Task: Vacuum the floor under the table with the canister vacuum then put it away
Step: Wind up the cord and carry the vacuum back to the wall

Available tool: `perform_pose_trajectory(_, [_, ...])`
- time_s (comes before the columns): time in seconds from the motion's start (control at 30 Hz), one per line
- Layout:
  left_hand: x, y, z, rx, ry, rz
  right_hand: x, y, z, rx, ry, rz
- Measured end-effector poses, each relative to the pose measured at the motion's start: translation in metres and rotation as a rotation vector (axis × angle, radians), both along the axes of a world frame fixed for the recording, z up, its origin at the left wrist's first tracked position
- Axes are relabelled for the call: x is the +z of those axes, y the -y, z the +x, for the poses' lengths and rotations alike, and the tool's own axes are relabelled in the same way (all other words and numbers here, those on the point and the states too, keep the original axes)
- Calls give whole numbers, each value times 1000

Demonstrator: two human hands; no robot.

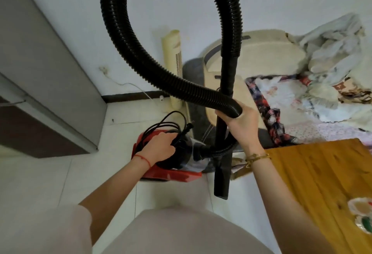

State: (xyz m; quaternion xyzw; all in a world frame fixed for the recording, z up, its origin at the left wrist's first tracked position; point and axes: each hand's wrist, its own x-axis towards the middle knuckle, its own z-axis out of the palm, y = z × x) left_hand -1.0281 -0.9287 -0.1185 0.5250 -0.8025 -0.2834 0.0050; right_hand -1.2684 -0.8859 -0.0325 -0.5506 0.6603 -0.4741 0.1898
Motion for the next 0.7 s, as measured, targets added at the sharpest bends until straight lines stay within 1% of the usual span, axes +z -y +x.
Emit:
perform_pose_trajectory(0.13, [2,-25,35,189,-20,-11,-4,23,31,147,-18,31])
perform_pose_trajectory(0.3, [4,-63,97,425,-3,-70,-6,44,99,396,-27,36])
perform_pose_trajectory(0.53, [7,-127,192,766,56,-76,-12,55,227,729,-68,31])
perform_pose_trajectory(0.7, [3,-181,275,982,64,-60,-14,42,338,930,-71,-18])
